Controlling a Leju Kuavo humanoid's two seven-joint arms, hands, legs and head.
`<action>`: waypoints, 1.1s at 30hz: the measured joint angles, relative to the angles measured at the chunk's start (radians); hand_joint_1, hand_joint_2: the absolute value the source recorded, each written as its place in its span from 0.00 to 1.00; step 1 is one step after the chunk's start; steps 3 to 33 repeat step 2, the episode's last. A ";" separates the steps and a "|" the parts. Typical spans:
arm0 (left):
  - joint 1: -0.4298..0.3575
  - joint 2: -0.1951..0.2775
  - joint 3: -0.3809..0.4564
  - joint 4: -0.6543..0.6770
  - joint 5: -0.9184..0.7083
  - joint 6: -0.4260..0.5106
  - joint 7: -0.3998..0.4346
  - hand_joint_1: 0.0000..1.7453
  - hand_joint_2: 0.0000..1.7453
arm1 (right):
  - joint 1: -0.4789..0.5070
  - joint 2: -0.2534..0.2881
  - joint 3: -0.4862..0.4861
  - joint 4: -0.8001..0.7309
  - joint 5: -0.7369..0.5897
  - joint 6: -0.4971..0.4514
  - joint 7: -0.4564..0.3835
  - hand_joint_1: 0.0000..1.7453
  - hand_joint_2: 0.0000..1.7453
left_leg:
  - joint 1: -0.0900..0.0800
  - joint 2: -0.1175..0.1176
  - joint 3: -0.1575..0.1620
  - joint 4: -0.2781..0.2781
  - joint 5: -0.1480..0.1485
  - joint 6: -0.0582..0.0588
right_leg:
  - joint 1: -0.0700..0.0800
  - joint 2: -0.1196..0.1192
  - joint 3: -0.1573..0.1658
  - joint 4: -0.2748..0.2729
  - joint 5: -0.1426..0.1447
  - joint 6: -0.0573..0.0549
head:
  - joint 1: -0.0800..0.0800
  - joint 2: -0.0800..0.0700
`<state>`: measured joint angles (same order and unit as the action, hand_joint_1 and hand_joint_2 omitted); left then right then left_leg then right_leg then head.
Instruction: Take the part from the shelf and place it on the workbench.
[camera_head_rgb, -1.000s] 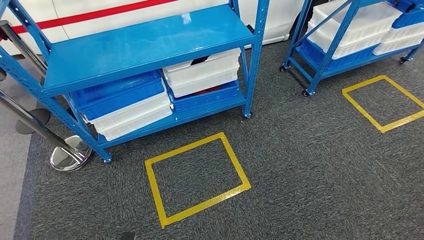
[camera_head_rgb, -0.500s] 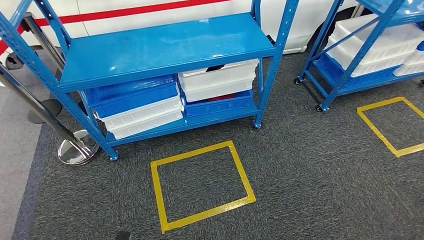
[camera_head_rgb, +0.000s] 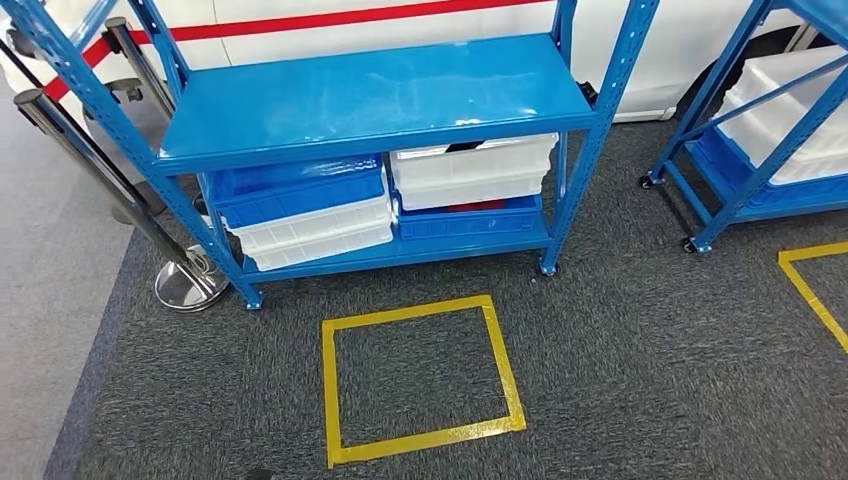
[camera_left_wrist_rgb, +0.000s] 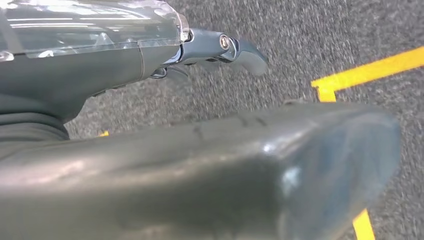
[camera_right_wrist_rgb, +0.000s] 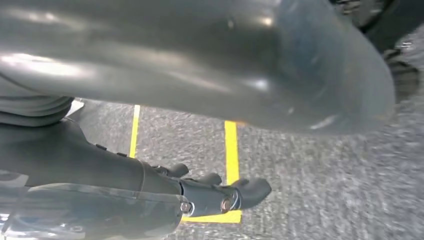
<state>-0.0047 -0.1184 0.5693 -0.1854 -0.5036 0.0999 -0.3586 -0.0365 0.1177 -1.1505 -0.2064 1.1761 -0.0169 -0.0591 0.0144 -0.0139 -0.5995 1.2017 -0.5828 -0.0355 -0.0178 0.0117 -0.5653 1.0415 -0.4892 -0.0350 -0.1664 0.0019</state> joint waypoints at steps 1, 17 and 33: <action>0.000 -0.001 0.000 0.000 0.000 0.000 0.001 0.00 0.00 | 0.000 0.000 0.000 0.000 -0.001 -0.001 0.002 0.00 0.00 | 0.000 0.004 -0.043 0.064 -0.023 0.000 | 0.004 -0.005 0.006 0.000 -0.007 -0.003 | 0.000 0.000; 0.000 -0.001 0.000 0.000 -0.001 0.000 0.002 0.00 0.00 | 0.000 0.000 0.000 0.000 -0.001 -0.001 0.003 0.00 0.00 | 0.000 0.005 -0.067 0.101 -0.037 0.000 | 0.005 -0.008 0.009 0.000 -0.010 -0.004 | 0.000 0.000; 0.000 -0.001 0.000 0.000 -0.001 0.000 0.002 0.00 0.00 | 0.000 0.000 0.000 0.000 -0.001 -0.001 0.003 0.00 0.00 | 0.000 0.005 -0.067 0.101 -0.037 0.000 | 0.005 -0.008 0.009 0.000 -0.010 -0.004 | 0.000 0.000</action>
